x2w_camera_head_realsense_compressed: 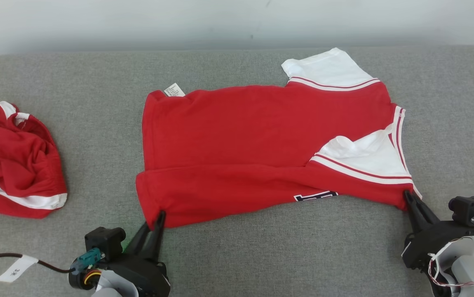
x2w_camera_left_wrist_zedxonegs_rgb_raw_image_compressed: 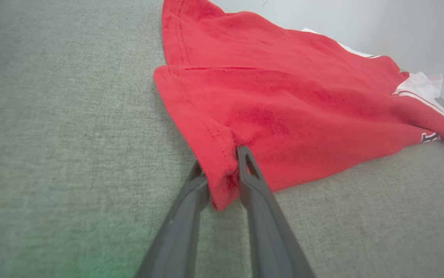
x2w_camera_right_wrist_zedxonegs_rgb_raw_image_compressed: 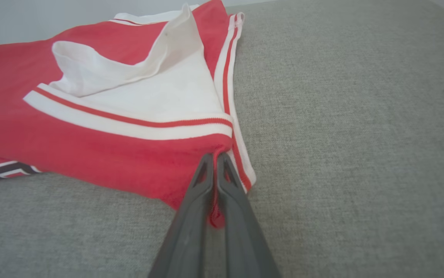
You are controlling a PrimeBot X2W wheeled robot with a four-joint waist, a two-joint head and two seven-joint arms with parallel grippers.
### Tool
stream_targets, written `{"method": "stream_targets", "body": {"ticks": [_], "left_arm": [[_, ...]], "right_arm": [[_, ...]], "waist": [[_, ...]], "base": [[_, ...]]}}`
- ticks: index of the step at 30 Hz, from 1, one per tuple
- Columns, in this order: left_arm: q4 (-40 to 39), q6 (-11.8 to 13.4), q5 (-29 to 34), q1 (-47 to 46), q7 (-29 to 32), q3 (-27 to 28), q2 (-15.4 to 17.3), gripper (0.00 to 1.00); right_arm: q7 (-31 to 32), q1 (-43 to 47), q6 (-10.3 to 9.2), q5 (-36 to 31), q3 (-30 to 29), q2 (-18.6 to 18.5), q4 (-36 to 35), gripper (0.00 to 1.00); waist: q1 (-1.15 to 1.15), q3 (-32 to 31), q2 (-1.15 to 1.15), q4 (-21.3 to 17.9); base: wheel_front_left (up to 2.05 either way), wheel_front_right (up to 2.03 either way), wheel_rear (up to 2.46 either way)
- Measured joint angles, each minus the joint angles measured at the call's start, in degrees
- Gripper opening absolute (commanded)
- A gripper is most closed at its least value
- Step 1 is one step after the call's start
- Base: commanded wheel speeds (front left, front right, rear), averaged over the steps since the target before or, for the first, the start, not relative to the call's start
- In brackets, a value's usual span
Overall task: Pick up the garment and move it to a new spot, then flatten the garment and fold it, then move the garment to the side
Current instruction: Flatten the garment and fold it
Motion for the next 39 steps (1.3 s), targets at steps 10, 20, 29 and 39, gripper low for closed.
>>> {"method": "stream_targets", "body": {"ticks": [10, 20, 29, 39], "left_arm": [[-1.32, -0.02, -1.26, 1.82, 0.00, -0.54, 2.48, 0.00], [-7.13, -0.02, -1.70, 9.75, 0.00, -4.11, 6.54, 0.00], [-7.89, -0.03, -1.68, 14.29, 0.00, -3.58, 7.67, 0.00], [-7.27, -0.03, -0.93, 16.70, 0.00, -0.45, 6.58, 0.47]], "right_arm": [[-1.05, 3.43, 0.00, 2.08, -3.43, -1.01, -1.54, 0.00], [3.03, 18.09, 0.01, 6.43, -7.25, -3.26, -12.29, 0.00], [10.00, 32.77, 0.01, 5.90, -14.07, -0.49, -23.04, 0.00], [15.17, 38.40, 0.01, -0.57, -20.14, 6.44, -29.15, 0.48]], "waist": [[0.01, -2.47, 0.00, 0.31], [0.00, -6.16, 0.00, 0.89], [0.00, -7.90, 0.00, 0.96], [0.00, -8.61, -0.01, 0.42]], "base": [[0.00, 0.00, 0.00], [0.00, 0.00, 0.00], [0.00, 0.00, 0.00], [0.00, 0.00, 0.00]]}}
